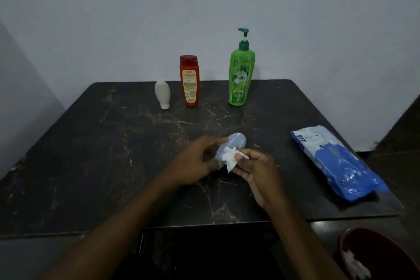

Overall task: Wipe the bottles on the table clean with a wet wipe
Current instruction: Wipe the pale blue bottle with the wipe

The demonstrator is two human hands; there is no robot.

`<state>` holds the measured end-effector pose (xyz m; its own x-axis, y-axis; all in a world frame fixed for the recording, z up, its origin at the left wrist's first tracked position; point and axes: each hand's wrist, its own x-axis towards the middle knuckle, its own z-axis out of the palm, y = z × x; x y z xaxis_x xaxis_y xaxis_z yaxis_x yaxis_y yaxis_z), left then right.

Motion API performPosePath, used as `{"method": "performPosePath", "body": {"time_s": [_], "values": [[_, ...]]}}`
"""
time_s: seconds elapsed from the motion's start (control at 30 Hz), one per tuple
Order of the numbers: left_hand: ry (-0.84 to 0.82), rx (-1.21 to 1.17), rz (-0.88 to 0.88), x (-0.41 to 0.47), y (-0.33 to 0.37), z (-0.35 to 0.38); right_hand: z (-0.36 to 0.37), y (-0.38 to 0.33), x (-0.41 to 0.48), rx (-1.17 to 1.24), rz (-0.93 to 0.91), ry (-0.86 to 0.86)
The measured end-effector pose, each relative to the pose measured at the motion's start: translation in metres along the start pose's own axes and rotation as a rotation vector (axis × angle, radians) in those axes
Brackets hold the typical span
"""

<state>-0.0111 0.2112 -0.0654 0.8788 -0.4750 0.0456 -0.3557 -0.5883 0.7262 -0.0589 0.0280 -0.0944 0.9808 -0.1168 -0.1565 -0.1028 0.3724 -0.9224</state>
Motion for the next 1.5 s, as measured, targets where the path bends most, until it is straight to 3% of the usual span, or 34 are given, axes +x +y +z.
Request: {"method": "performPosePath", "body": {"time_s": [0.13,0.23,0.47,0.57,0.63,0.77,0.87,1.07,1.3,1.4,1.5], "values": [[0.147,0.166,0.096,-0.018,-0.005,0.018,0.001,0.005,-0.009,0.002,-0.006,-0.026],[0.229,0.140,0.084,-0.023,-0.006,0.022,-0.005,0.004,-0.016,-0.061,-0.001,-0.050],[0.310,0.152,0.134,-0.030,-0.018,0.027,-0.039,0.002,-0.018,-0.462,-0.247,0.266],[0.320,0.131,0.156,-0.031,-0.021,0.029,-0.042,0.007,-0.018,-0.743,-0.312,0.337],[0.324,0.112,0.151,-0.031,-0.022,0.030,-0.037,0.009,-0.023,-0.824,-0.333,0.326],[0.326,0.112,0.143,-0.032,-0.021,0.031,-0.020,0.016,-0.032,-0.957,-0.492,0.145],[0.335,0.130,0.091,-0.033,-0.021,0.032,-0.017,0.019,-0.030,-1.030,-0.559,0.168],[0.316,0.101,0.075,-0.032,-0.021,0.030,-0.024,0.016,-0.010,-1.066,-0.246,0.359],[0.313,0.091,0.088,-0.030,-0.024,0.032,0.014,0.033,-0.031,-1.058,-0.644,0.162],[0.293,0.099,0.084,-0.031,-0.024,0.031,0.005,0.026,-0.026,-1.047,-0.593,0.162],[0.288,0.080,0.077,-0.030,-0.023,0.029,-0.018,0.015,-0.013,-1.085,-0.385,0.225]]}}
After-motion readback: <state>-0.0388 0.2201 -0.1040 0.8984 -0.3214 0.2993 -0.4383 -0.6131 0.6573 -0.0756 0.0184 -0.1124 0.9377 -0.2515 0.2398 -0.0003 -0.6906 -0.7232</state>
